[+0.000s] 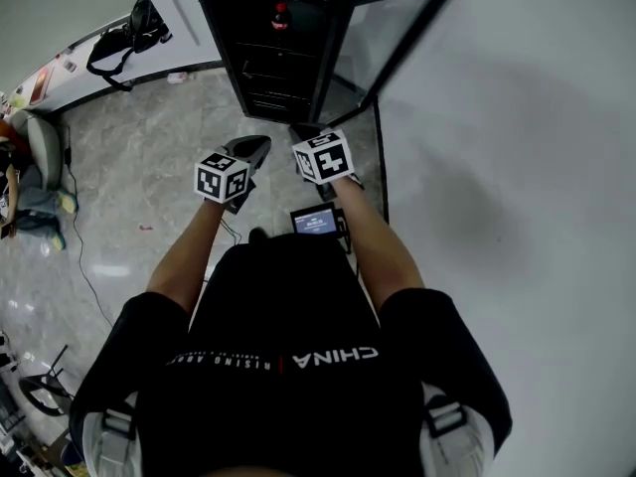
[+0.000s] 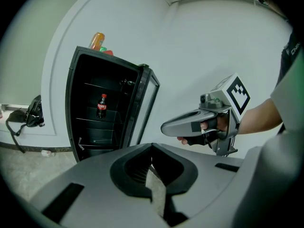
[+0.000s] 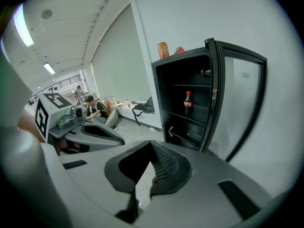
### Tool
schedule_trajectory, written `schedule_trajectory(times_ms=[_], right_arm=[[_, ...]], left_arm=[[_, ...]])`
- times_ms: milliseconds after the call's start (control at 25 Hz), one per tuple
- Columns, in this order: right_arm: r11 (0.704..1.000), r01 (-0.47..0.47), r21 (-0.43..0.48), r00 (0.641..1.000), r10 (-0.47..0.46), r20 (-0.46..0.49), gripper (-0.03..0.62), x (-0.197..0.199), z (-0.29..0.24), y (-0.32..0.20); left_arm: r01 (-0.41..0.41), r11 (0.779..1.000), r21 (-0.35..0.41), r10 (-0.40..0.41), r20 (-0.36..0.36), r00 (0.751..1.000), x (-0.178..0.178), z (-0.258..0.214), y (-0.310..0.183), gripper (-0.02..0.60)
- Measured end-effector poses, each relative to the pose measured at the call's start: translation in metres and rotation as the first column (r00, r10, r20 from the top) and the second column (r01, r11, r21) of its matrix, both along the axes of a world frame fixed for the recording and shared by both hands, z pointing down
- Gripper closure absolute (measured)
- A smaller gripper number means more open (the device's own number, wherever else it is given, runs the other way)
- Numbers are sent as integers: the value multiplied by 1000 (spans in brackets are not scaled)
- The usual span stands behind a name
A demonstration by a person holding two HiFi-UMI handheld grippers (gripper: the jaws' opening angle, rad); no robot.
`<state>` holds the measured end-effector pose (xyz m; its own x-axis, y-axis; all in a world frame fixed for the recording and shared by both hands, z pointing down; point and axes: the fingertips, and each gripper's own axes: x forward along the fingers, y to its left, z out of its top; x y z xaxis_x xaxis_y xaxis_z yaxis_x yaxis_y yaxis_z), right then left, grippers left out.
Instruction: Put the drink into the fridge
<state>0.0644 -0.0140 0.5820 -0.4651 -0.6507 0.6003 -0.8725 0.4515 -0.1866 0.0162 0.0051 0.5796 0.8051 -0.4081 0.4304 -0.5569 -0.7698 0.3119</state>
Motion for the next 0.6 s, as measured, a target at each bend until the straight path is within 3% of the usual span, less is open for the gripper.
schedule_trajectory(times_ms=[600], right_arm=[[1000,-23,-11,1000,23,12,580,9,7,15]], left_arm=[[2,1000,-7,-2,18,1000,0,7,17,571]])
